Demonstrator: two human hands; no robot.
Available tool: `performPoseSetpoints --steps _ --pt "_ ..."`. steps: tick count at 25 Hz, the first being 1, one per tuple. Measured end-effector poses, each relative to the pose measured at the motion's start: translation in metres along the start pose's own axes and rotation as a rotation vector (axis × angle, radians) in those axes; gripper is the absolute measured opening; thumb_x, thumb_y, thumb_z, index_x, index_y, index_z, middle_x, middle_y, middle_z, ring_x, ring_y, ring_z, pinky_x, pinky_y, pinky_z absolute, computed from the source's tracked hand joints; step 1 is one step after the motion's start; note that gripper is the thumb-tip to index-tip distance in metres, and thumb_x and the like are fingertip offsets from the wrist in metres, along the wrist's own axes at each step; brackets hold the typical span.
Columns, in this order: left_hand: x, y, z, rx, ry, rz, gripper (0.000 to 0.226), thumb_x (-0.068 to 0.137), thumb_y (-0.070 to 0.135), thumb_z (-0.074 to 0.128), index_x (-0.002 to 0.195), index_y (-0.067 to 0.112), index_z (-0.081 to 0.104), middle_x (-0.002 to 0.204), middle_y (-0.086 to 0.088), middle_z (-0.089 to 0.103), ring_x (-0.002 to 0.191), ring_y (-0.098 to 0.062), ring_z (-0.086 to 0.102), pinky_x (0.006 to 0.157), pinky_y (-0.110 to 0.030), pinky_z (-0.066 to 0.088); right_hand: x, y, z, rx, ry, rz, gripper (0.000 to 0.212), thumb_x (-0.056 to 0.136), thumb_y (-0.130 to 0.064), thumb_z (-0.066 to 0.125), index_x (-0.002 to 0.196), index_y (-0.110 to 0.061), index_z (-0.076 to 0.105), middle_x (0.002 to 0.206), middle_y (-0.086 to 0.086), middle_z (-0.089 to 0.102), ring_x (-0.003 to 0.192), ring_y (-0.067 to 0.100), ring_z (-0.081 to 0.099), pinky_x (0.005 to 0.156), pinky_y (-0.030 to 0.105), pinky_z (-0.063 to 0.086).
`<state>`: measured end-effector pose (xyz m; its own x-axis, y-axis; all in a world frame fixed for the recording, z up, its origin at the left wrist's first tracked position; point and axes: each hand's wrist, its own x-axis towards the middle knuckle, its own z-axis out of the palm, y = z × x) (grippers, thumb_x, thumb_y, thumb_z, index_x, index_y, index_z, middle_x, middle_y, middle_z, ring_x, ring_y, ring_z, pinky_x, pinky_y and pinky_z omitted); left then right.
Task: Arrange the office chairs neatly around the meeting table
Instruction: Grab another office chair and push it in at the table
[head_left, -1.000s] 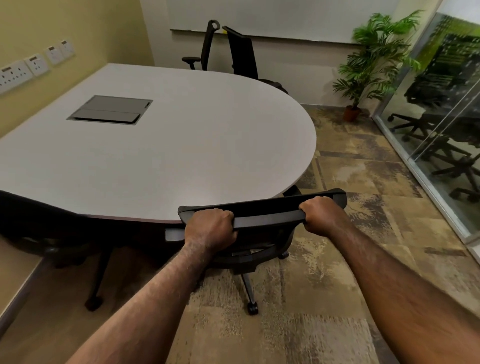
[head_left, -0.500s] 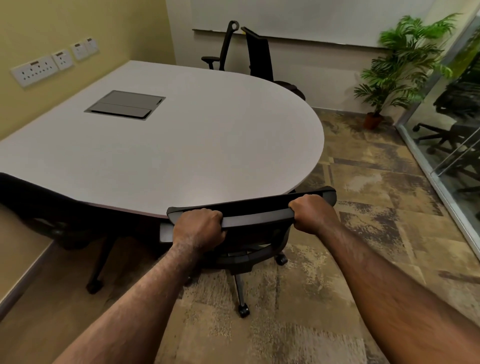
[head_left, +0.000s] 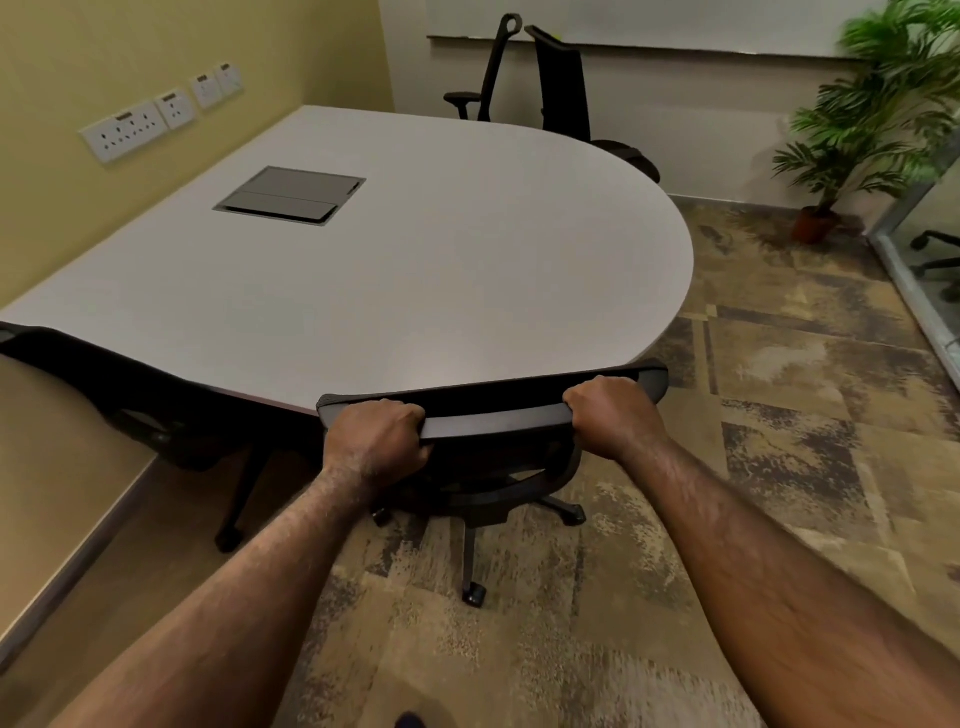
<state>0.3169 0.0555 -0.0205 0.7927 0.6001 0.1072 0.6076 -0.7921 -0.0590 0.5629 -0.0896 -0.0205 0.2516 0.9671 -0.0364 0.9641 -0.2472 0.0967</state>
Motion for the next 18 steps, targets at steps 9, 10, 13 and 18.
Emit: performPoseSetpoints --steps 9,10,13,18 --pt "0.010 -0.026 0.002 -0.003 0.015 0.024 0.027 0.075 0.046 0.060 0.066 0.024 0.049 0.067 0.001 0.063 0.065 -0.026 0.062 0.052 -0.030 0.033 0.019 -0.014 -0.004 -0.005 0.023 -0.002 0.026 0.071 -0.014 0.059 0.061 -0.025 0.037 0.056 -0.007 0.035 0.057 0.020 0.043 0.055 0.031 0.029" --pt "0.011 -0.028 0.002 -0.007 0.017 0.025 0.027 0.075 0.046 0.060 0.066 0.024 0.046 0.067 0.001 0.064 0.065 -0.026 0.062 0.052 -0.030 0.033 0.021 -0.015 -0.004 -0.003 0.021 -0.003 0.025 0.072 -0.014 0.058 0.062 -0.024 0.038 0.056 -0.006 0.036 0.057 0.020 0.043 0.055 0.032 0.029" --pt "0.015 -0.033 0.005 -0.007 0.006 0.029 0.026 0.076 0.046 0.058 0.067 0.025 0.047 0.069 0.002 0.064 0.067 -0.025 0.062 0.053 -0.031 0.033 0.030 -0.017 -0.006 -0.004 0.016 -0.002 0.018 0.073 -0.014 0.057 0.066 -0.022 0.043 0.060 -0.004 0.041 0.059 0.022 0.044 0.057 0.032 0.030" --pt "0.024 -0.050 0.006 0.007 0.026 0.038 0.027 0.076 0.045 0.059 0.066 0.024 0.044 0.068 0.000 0.063 0.066 -0.027 0.062 0.052 -0.031 0.031 0.046 -0.024 -0.006 -0.008 0.030 0.001 0.019 0.073 -0.015 0.059 0.066 -0.022 0.043 0.058 -0.005 0.038 0.060 0.021 0.045 0.057 0.032 0.030"
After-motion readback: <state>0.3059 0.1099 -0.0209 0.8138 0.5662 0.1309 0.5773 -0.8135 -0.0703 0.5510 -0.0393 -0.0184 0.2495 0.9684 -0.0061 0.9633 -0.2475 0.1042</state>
